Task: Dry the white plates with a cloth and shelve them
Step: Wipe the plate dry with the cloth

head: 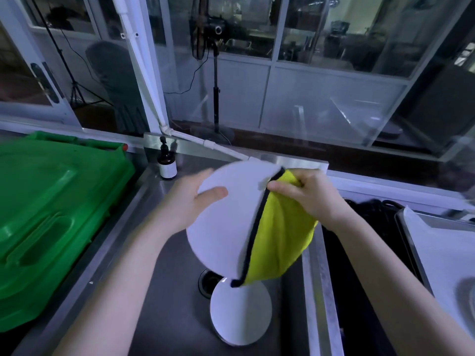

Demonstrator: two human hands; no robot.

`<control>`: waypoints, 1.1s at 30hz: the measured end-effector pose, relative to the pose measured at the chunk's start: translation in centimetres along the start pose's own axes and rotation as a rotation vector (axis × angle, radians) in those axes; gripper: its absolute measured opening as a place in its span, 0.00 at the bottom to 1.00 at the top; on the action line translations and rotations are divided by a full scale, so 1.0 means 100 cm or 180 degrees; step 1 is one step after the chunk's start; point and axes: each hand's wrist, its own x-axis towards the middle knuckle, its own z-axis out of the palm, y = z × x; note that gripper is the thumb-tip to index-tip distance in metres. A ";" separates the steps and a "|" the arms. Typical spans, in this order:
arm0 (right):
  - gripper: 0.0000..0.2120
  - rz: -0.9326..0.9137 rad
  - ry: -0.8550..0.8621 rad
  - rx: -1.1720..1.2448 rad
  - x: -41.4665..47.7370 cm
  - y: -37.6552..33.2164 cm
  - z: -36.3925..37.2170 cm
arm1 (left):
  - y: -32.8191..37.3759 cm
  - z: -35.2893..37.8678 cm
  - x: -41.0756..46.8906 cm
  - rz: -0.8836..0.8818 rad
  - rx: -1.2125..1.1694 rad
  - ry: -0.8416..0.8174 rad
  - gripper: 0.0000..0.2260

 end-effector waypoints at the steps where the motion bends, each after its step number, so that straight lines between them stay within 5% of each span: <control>1: 0.22 -0.0208 -0.0281 -0.0437 0.002 -0.006 0.006 | 0.005 -0.001 0.004 0.0074 0.0448 -0.0273 0.10; 4: 0.20 -0.0591 -0.0574 -0.0738 -0.001 -0.010 0.025 | 0.012 0.005 0.009 0.0377 0.0828 -0.0501 0.14; 7: 0.22 -0.0308 -0.0038 -0.0432 -0.008 0.002 0.019 | -0.003 -0.001 -0.002 0.0150 -0.0103 0.0141 0.07; 11: 0.19 0.0445 0.0769 0.0933 -0.021 0.017 0.011 | -0.031 0.022 -0.035 -0.0379 -0.1422 0.0845 0.14; 15: 0.09 0.0786 0.0734 0.1458 -0.029 0.024 0.020 | -0.029 0.052 -0.038 -0.0533 -0.2031 0.1136 0.09; 27: 0.19 -0.0431 -0.0361 -0.0658 -0.009 -0.002 0.028 | 0.006 0.005 0.000 0.0282 0.0400 -0.0446 0.08; 29: 0.19 -0.0588 -0.0045 -0.0730 -0.014 0.004 0.032 | 0.002 0.012 -0.005 0.0258 0.0194 0.0000 0.09; 33: 0.16 -0.0698 0.0902 -0.1057 -0.031 0.022 0.039 | -0.018 0.032 -0.028 -0.0411 -0.0039 0.1726 0.14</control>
